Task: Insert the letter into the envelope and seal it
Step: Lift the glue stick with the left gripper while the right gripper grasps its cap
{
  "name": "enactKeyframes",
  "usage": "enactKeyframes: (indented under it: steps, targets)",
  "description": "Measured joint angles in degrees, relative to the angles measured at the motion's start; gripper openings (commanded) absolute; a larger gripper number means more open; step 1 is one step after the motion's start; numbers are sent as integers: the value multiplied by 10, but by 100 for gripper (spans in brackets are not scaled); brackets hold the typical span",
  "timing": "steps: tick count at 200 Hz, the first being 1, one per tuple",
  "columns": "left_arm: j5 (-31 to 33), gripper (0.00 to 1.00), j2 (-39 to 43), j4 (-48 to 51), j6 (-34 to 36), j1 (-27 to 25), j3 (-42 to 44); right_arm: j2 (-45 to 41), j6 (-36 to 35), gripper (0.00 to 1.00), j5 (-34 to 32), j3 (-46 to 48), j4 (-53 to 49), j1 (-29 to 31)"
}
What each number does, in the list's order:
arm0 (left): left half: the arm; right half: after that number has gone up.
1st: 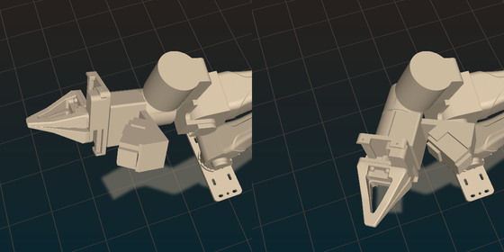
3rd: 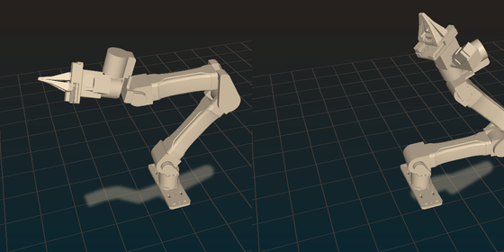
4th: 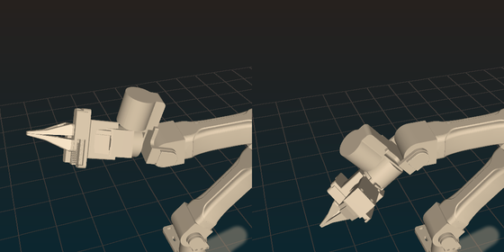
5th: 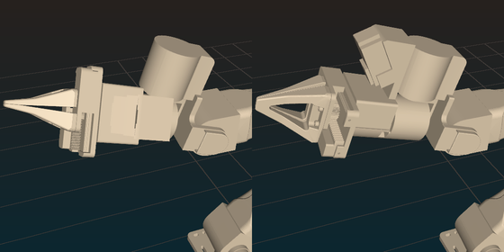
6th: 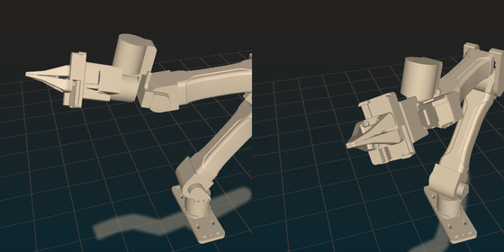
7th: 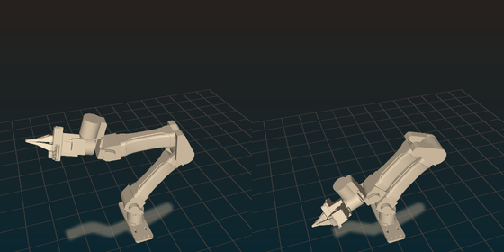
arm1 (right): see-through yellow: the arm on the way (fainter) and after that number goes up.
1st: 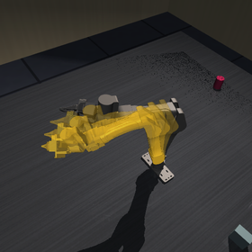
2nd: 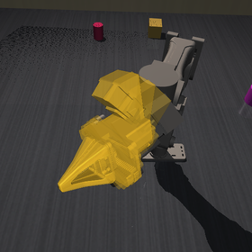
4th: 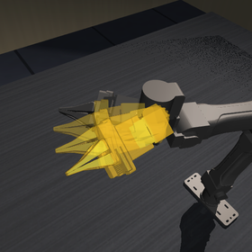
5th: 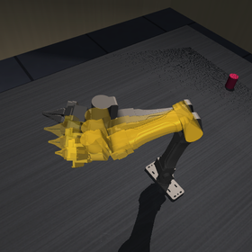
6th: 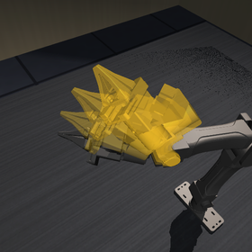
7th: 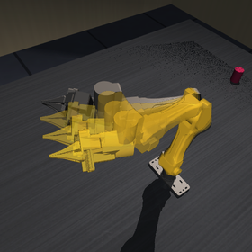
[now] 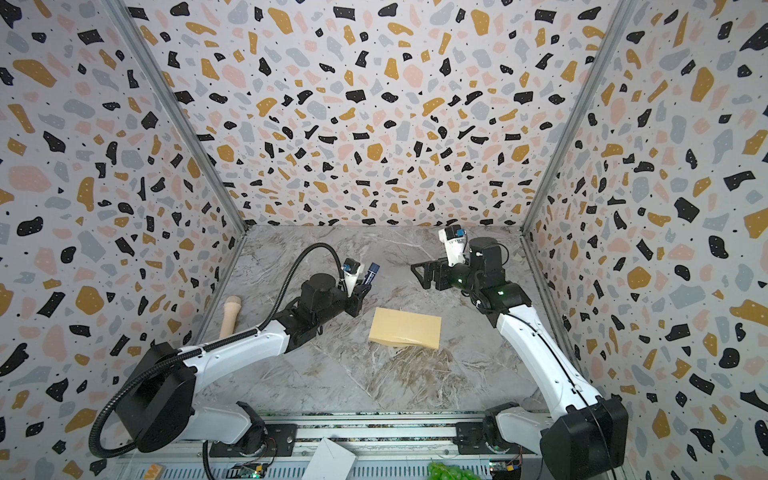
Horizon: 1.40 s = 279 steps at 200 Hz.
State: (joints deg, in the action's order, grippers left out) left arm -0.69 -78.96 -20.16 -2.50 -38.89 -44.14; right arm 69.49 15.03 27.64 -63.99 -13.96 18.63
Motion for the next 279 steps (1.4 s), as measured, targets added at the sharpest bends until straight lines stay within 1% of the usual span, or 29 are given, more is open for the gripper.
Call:
enactKeyframes:
  steps: [37, 70, 97, 111, 114, 123, 128, 140, 162, 176, 187, 218, 224, 233, 239, 241, 249, 256, 271, 279]
  targets:
    - [-10, 0, 29, -36, 35, -28, 30, 68, -8, 99, 19, -63, -33, 37]
    - [-17, 0, 41, -57, 57, -43, 43, 129, -11, 100, 56, -96, -54, 71]
    - [-17, 0, 55, -69, 70, -47, 55, 165, -12, 85, 79, -112, -66, 85]
    - [-17, 0, 61, -74, 76, -48, 59, 175, -11, 80, 89, -113, -68, 89]
    - [-17, 0, 63, -75, 77, -48, 60, 176, -12, 78, 91, -113, -68, 90]
    - [-17, 0, 65, -78, 79, -49, 62, 178, -9, 66, 101, -113, -68, 93]
    - [-17, 0, 66, -78, 80, -49, 63, 178, -10, 61, 104, -113, -68, 94]
    - [-17, 0, 66, -79, 81, -50, 63, 178, -2, 58, 115, -113, -63, 97]
    - [-17, 0, 67, -84, 87, -53, 63, 179, 3, 45, 129, -113, -56, 102]
    - [-17, 0, 67, -85, 90, -54, 63, 179, 6, 41, 139, -113, -53, 104]
    - [-17, 0, 67, -86, 92, -55, 63, 179, 8, 35, 146, -113, -52, 106]
    - [-16, 0, 67, -85, 94, -55, 64, 179, 19, 12, 166, -113, -43, 109]
    - [-16, 8, 67, -85, 94, -55, 64, 179, 16, 9, 167, -113, -41, 110]
    - [-16, 14, 67, -85, 94, -55, 64, 179, 16, 4, 168, -112, -40, 110]
    - [-16, 19, 67, -85, 94, -55, 64, 179, 15, 2, 169, -112, -40, 110]
    - [-16, 22, 67, -85, 94, -55, 64, 179, 15, 1, 169, -112, -40, 110]
    - [-16, 39, 67, -85, 94, -55, 64, 179, 14, 0, 169, -111, -40, 110]
    - [-17, 49, 67, -85, 96, -55, 64, 178, 13, 0, 169, -110, -38, 110]
    - [-21, 61, 67, -85, 90, -56, 64, 171, 7, 0, 160, -99, -35, 110]
    - [-24, 65, 67, -86, 90, -56, 64, 164, 3, 0, 154, -90, -35, 110]
